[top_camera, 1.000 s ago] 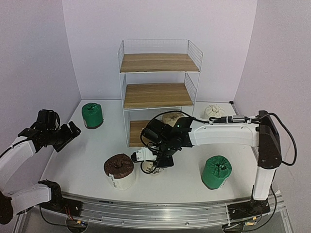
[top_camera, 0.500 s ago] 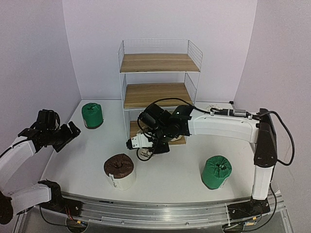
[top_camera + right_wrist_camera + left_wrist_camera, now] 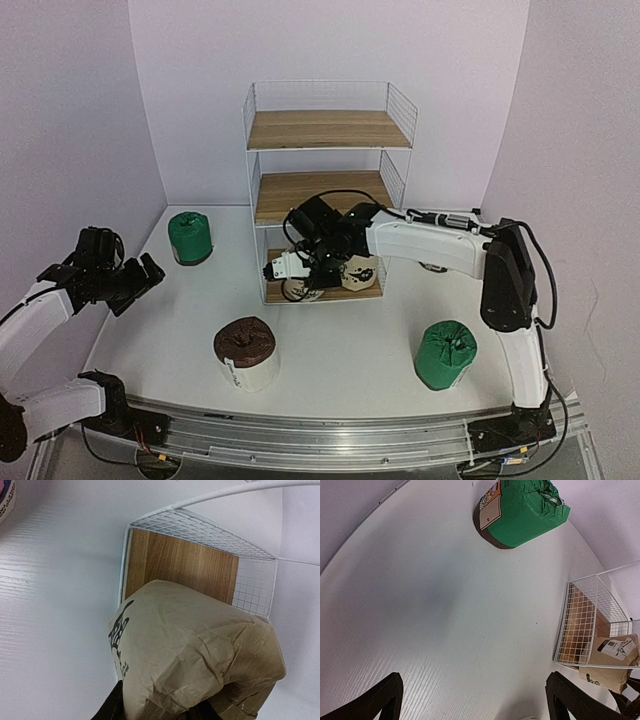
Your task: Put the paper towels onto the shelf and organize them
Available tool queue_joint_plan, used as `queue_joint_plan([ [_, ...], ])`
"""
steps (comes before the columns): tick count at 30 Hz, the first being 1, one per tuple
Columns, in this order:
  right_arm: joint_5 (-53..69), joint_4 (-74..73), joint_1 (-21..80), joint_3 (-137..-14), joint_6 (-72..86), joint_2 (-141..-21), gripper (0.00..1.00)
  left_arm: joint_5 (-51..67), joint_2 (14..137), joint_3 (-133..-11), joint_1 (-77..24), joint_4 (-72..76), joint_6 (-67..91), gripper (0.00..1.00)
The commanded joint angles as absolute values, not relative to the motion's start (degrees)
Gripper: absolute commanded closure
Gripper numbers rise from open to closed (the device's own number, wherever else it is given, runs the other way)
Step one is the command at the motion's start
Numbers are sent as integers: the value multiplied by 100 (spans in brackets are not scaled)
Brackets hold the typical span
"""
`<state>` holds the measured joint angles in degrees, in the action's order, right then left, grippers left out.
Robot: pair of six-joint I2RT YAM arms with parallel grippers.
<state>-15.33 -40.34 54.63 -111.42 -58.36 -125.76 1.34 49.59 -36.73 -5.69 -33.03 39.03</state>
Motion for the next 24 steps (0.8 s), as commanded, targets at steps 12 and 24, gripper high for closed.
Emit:
queue_joint_plan([
  [12, -1572, -3759, 5327, -12126, -6146, -13237, 64, 56, 5121, -3869, -579, -3240, 3876, 0],
  [24, -1726, -3713, 5288, -12192, -6163, -13369, 45, 87, 5265, -3866, -577, -3154, 3800, 0],
])
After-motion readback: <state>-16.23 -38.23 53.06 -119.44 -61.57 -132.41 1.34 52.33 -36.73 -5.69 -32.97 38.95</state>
